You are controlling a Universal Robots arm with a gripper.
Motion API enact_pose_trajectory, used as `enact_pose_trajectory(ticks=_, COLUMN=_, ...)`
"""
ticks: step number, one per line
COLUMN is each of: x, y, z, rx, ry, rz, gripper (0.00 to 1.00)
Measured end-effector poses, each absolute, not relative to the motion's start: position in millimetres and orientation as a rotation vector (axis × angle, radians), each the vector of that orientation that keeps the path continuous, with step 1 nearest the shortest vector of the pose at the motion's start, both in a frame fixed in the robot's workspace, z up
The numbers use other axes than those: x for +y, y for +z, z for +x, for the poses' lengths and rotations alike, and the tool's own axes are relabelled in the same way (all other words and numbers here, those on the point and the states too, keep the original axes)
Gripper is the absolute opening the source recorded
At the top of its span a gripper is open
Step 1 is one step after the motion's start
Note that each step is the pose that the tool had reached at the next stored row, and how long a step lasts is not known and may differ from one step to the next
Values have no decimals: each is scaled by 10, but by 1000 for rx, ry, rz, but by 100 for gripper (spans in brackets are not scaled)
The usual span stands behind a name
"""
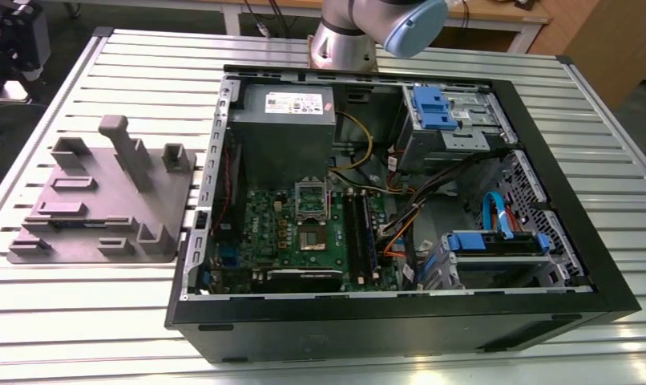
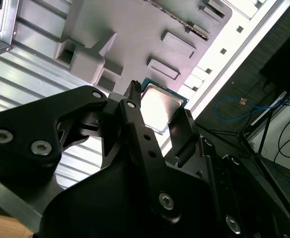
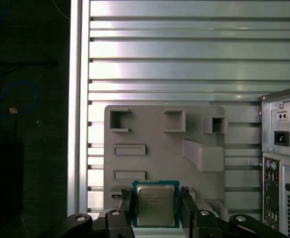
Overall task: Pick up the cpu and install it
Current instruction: 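Pick up the cpu and move it towards the insertion slot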
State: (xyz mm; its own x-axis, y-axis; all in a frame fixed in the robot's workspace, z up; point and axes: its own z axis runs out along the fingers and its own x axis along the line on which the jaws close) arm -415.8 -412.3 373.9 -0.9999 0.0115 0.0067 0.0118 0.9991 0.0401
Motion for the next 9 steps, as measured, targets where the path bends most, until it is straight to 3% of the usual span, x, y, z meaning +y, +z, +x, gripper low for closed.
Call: enact_pose_trajectory(ticks=9, x=-4123, y=3739, z=-4134, rx=-3134, ry=-63, rz=-18, gripper=47)
